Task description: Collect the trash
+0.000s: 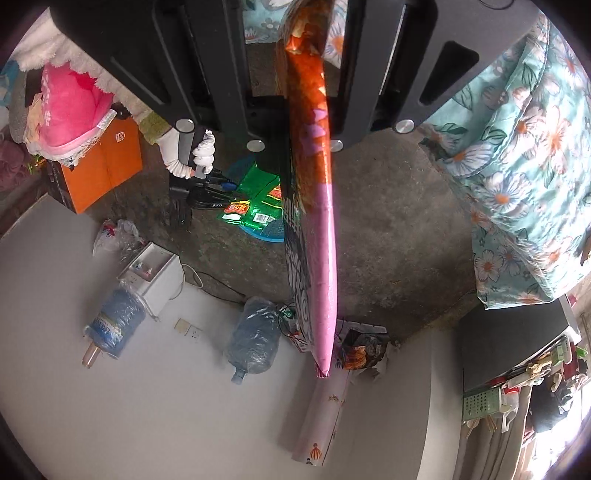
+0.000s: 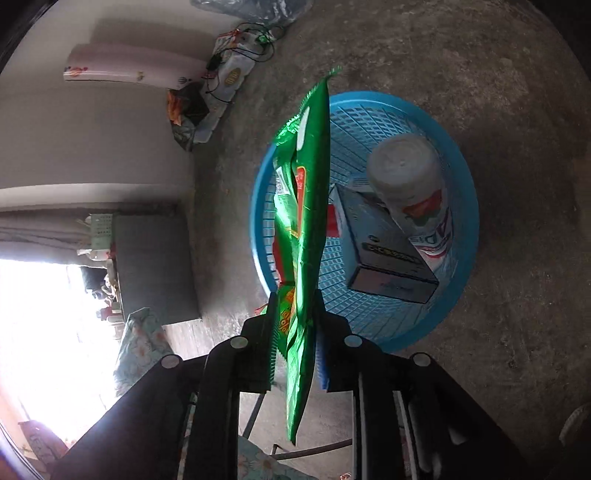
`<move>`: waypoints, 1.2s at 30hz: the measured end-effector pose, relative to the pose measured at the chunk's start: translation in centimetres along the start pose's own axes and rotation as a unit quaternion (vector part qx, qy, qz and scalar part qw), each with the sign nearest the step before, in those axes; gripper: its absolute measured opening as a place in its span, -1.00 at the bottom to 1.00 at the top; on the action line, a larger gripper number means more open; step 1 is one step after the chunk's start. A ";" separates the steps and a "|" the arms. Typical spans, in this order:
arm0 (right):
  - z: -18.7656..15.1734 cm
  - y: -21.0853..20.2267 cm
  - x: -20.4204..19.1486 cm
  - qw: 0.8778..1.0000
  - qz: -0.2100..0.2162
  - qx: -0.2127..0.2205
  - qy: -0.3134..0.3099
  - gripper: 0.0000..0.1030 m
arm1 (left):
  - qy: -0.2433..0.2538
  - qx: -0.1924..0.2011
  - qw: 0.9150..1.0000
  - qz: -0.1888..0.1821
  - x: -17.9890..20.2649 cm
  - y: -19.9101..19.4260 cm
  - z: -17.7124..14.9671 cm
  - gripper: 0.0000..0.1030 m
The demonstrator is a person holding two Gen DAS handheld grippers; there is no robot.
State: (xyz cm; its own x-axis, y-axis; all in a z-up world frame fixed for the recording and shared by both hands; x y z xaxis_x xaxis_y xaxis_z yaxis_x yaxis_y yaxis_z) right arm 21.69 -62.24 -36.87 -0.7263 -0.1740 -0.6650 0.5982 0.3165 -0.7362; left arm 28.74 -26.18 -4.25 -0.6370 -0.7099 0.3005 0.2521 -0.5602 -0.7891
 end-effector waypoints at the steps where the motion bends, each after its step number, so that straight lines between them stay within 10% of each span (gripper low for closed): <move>1: 0.2 0.0 0.3 1.000 0.009 0.005 0.003 -0.50 | 0.004 -0.009 1.000 -0.004 0.3 1.1 0.5 -0.97; 10: 0.2 -4.8 2.0 0.996 0.054 0.066 0.000 -0.17 | 0.079 -0.071 0.994 0.003 5.5 12.9 5.4 -0.96; 18: -3.2 -9.0 4.6 0.994 0.049 0.097 0.016 -0.17 | 0.227 -0.129 0.963 0.069 13.5 26.2 6.3 -0.96; 20: -4.3 -9.3 5.0 0.994 0.045 0.093 0.015 -0.17 | 0.243 -0.146 0.955 0.090 14.6 29.0 5.3 -0.83; 21: -4.7 -9.1 5.1 0.995 0.042 0.088 0.012 -0.17 | 0.242 -0.151 0.954 0.092 14.8 30.1 4.9 -0.45; 22: -5.2 -8.9 5.2 0.996 0.038 0.082 0.010 -0.17 | 0.237 -0.155 0.955 0.089 14.8 30.5 4.3 -0.01; 26: -6.7 -7.9 5.8 0.998 0.025 0.063 0.001 -0.17 | 0.180 -0.149 0.972 0.035 14.4 29.3 4.2 0.23; 36: -10.2 -10.1 3.3 0.996 0.031 0.069 -0.038 -0.17 | 0.130 -0.058 0.989 -0.030 12.5 15.9 5.5 0.24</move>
State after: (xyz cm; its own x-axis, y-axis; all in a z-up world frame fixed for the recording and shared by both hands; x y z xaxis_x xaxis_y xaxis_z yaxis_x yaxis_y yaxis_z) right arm 9.82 -56.47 -30.39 -0.6619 -0.2307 -0.7132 0.6853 0.1991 -0.7005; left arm 28.82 -46.30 -10.05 -0.8174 -0.5352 0.2130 0.1325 -0.5346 -0.8347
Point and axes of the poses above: each gripper's, at about its wrist camera, not at the fingertips, and y roughly the way its jaws point, x to its right, z to its top, the point moved 5 cm from there along y, roughly the way its jaws point, and after that the axes turned 5 degrees about -x, right-handed, at the moved point
